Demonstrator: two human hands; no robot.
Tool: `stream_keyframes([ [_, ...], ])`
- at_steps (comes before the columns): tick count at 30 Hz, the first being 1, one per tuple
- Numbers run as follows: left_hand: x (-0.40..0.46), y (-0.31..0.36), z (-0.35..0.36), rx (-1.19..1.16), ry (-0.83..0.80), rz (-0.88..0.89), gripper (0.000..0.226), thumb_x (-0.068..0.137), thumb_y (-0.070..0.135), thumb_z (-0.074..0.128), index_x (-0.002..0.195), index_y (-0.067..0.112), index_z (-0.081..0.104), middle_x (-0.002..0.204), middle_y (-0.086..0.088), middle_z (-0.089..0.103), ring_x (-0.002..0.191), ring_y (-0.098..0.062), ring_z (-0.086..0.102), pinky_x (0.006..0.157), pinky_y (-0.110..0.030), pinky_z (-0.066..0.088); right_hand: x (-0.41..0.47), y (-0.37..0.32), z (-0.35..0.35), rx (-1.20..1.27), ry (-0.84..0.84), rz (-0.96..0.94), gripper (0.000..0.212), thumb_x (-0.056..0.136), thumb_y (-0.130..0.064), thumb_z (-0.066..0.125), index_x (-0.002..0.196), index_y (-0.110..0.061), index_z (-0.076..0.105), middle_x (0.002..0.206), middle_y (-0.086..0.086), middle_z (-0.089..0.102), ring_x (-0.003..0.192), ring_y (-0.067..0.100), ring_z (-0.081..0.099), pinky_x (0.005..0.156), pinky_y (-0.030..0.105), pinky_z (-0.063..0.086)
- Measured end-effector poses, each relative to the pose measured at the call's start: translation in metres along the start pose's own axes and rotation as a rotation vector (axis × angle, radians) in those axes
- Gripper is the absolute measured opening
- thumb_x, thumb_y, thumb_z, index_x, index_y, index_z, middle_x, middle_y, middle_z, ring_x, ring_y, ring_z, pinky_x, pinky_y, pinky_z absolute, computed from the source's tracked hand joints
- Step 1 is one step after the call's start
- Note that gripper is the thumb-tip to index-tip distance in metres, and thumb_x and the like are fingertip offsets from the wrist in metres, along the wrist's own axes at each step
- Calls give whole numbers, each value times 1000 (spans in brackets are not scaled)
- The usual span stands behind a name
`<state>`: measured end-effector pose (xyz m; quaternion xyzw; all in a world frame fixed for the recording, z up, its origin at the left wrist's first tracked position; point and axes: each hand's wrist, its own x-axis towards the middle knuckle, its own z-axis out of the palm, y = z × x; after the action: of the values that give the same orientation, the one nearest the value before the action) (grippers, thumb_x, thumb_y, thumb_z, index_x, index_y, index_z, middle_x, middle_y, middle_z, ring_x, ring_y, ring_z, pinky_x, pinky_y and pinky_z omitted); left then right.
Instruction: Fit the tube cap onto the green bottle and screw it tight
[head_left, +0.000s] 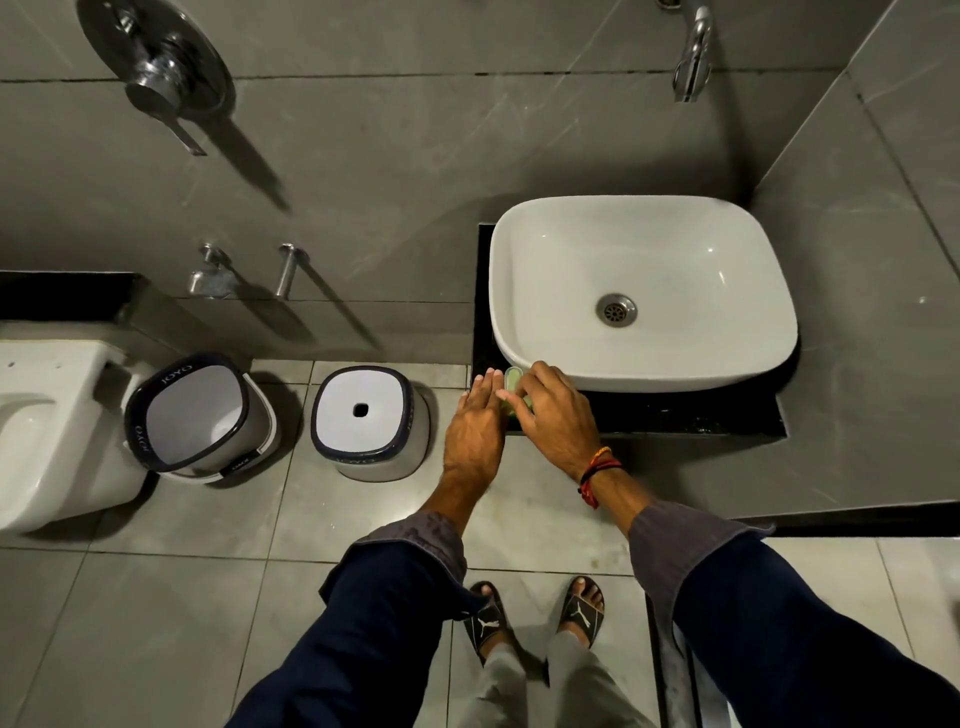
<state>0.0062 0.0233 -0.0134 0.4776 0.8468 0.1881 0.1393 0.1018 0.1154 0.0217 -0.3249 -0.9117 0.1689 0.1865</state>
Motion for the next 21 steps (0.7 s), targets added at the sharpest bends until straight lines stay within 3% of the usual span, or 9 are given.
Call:
stream_keyframes([
  [2, 0, 0, -2, 8, 1, 0, 66, 103, -2, 45, 161, 9, 16, 169, -10, 18, 157, -25, 17, 128, -35, 20, 1, 0, 0, 35, -24, 29, 29, 99, -32, 62, 87, -6, 68, 91, 8, 62, 84, 21, 61, 65, 31, 57],
  [8, 0, 3, -4, 19, -13, -9, 68, 102, -2, 48, 161, 10, 15, 169, -9, 18, 158, -24, 17, 128, -36, 22, 5, -4, 3, 101, -72, 146, 28, 99, -32, 62, 87, -6, 67, 94, 8, 62, 85, 20, 61, 66, 22, 40],
  [12, 0, 4, -8, 31, -23, -9, 69, 102, -3, 47, 162, 10, 15, 170, -9, 17, 158, -25, 16, 128, -37, 22, 3, -4, 2, 151, -89, 185, 27, 99, -33, 61, 92, -8, 68, 98, 6, 63, 84, 16, 60, 69, 21, 43],
  [16, 1, 4, -10, 71, -47, 14, 68, 103, -2, 46, 162, 10, 14, 170, -8, 16, 157, -27, 17, 128, -39, 21, 7, -5, -2, 174, -83, 208, 28, 96, -35, 66, 86, -9, 68, 94, 4, 62, 73, 12, 52, 62, 24, 41],
  [21, 0, 5, -14, 74, -62, 10, 70, 103, -1, 48, 162, 11, 12, 170, -7, 15, 157, -28, 16, 127, -40, 24, 6, -4, -8, 150, -109, 196, 27, 95, -36, 65, 84, -11, 67, 92, 3, 63, 71, 14, 54, 60, 28, 49],
])
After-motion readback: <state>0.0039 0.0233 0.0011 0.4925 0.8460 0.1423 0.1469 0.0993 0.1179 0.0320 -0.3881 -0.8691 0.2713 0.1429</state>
